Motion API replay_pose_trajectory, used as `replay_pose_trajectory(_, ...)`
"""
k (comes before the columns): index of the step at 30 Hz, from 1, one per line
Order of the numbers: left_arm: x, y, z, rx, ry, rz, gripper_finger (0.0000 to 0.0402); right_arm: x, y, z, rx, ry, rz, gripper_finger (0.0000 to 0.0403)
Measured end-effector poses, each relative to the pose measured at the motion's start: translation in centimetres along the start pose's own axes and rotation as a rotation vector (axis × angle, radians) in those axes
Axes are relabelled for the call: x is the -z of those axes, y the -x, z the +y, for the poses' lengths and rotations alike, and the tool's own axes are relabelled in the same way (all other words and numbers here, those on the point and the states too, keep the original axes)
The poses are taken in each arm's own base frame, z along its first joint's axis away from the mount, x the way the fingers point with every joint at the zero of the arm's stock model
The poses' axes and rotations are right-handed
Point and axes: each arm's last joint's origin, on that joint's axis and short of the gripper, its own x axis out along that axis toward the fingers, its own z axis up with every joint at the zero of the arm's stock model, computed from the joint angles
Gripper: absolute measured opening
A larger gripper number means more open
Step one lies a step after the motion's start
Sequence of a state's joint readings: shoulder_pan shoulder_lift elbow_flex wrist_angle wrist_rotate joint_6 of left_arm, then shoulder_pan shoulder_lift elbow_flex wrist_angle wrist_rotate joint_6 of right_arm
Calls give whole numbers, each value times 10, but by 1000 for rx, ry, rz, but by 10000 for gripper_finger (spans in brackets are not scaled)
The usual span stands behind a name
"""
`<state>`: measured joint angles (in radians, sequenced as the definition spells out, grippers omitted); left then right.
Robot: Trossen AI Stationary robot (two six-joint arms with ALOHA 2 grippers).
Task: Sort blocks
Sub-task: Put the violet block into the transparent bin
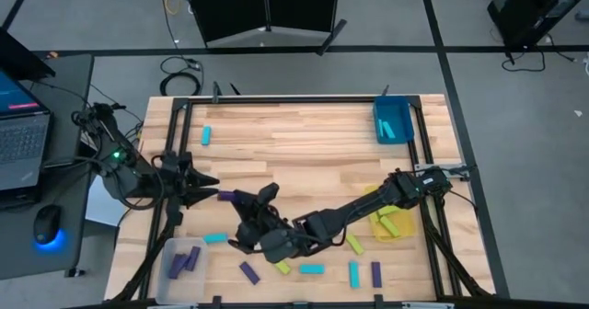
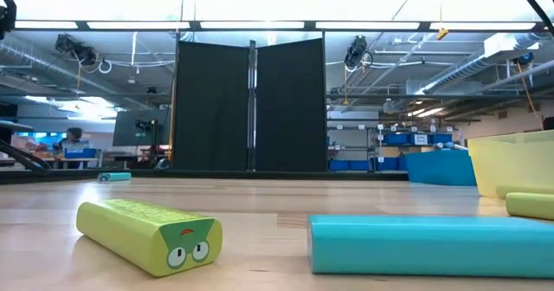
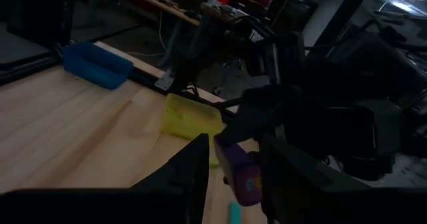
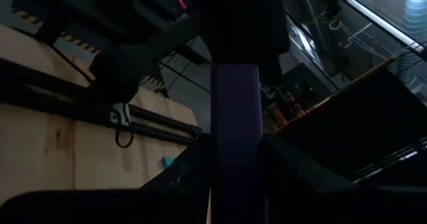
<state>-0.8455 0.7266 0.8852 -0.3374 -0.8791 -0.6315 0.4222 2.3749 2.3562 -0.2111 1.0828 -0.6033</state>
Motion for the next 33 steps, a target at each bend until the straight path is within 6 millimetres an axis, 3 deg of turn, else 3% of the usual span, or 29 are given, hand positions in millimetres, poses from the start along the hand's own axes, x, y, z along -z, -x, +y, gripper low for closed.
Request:
replay_pose_trajectory(15,14,-13,-9,-17,-46,42,143,-2,-6,-5,26,0,-13,116)
replay_pose_trajectory(22,10,-16,-7,-43,-46,13,141,-2,-6,-5,19,0,-19,116)
replay_pose_trajectory(25,10,-17,-6,-43,-55,15,122,-2,-6,-5,19,0,-19,116)
replay_pose_trajectory(29,9,-17,-6,-41,-77,17,62,-2,-6,-5,25,10,-14,116)
replay_pose_trajectory(33,9,-17,-6,-29,-110,26,65,-2,-6,-4,28,8,-13,116)
